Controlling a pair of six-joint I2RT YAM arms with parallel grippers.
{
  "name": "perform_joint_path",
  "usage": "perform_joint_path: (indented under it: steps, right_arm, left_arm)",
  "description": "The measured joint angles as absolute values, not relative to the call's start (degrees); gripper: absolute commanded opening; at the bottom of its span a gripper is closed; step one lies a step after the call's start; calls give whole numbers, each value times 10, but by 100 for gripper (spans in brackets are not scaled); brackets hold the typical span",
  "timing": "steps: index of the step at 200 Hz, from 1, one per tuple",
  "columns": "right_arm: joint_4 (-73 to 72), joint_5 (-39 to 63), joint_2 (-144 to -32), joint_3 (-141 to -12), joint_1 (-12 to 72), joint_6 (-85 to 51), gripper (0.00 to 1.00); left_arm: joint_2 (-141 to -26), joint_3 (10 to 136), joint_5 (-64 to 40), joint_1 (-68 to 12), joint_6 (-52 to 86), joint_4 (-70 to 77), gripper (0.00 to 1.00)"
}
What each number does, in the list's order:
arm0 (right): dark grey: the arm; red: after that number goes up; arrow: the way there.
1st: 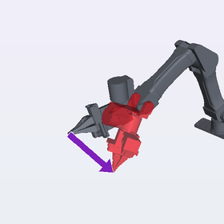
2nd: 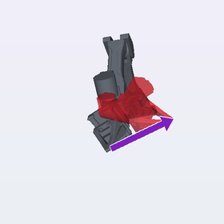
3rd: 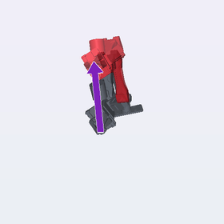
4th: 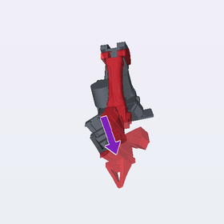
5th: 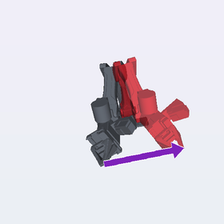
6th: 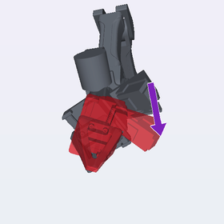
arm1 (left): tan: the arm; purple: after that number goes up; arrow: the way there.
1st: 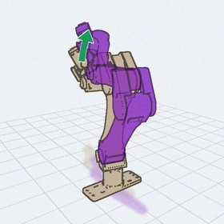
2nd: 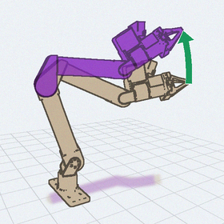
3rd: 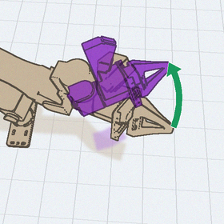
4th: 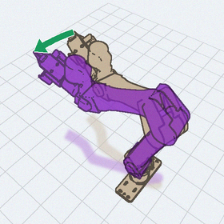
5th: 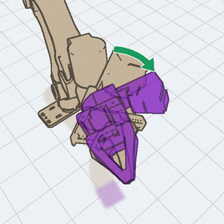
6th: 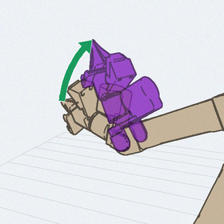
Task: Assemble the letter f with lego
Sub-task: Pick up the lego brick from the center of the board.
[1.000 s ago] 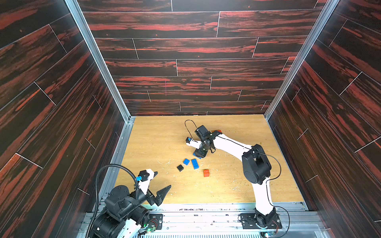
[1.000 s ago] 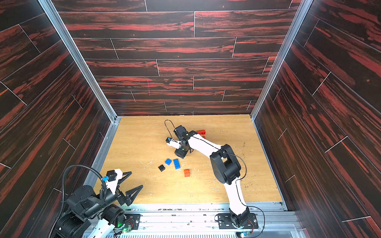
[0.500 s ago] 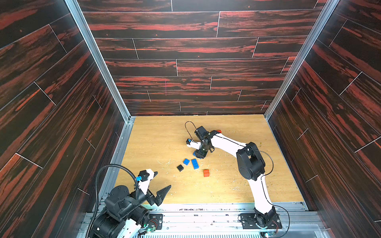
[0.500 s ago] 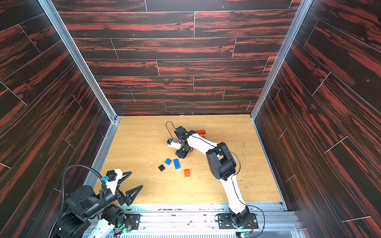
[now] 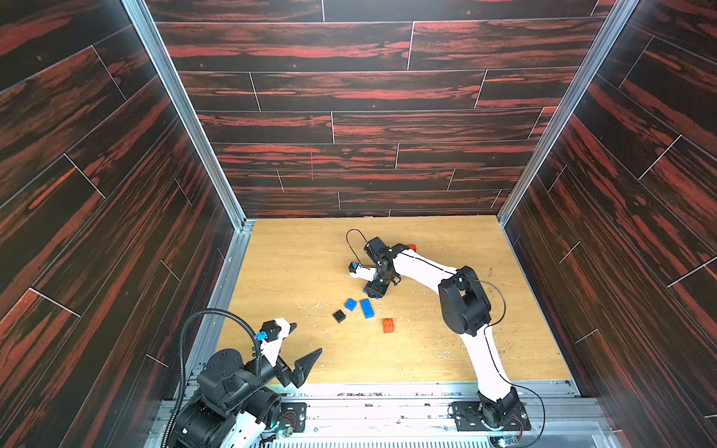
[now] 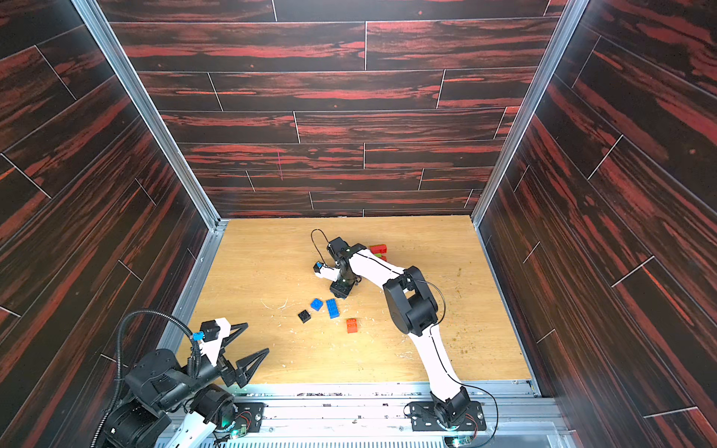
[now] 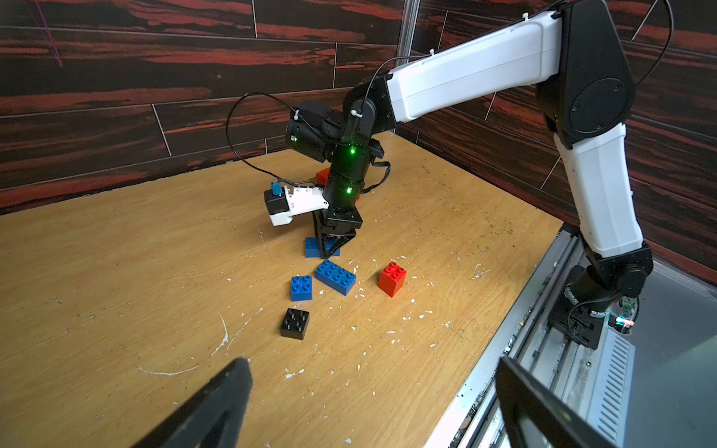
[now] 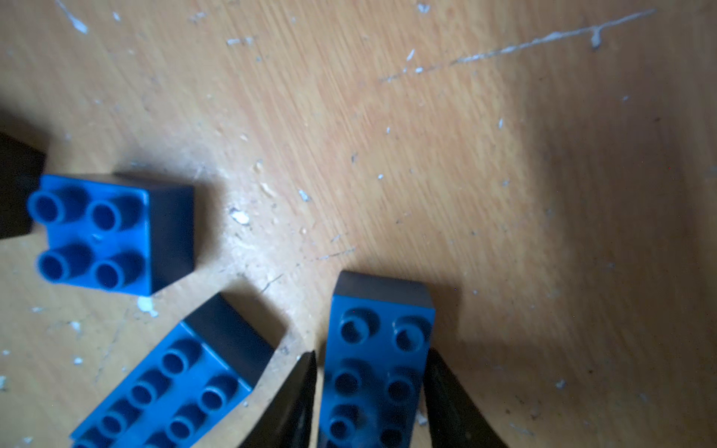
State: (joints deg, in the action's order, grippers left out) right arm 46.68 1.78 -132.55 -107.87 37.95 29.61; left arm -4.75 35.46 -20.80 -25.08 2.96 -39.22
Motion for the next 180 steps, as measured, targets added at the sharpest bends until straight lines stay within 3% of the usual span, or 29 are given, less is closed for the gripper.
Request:
perform_joint_path:
  steps: [27, 96, 155, 180]
  right_arm:
    - [475, 22, -1330, -1098, 378, 296, 26]
    - [494, 26, -1315, -1072, 378, 314, 23]
    - [500, 42, -1199, -950, 378, 322, 22]
    - [485, 45, -1138, -895, 378, 318, 16]
  left_arm:
    - [-48, 355, -208, -251, 30, -392, 100]
    - [-48, 355, -208, -251, 30, -392, 100]
    - [-48, 355, -208, -251, 30, -392, 100]
    - [-48, 355, -208, -251, 30, -392, 100]
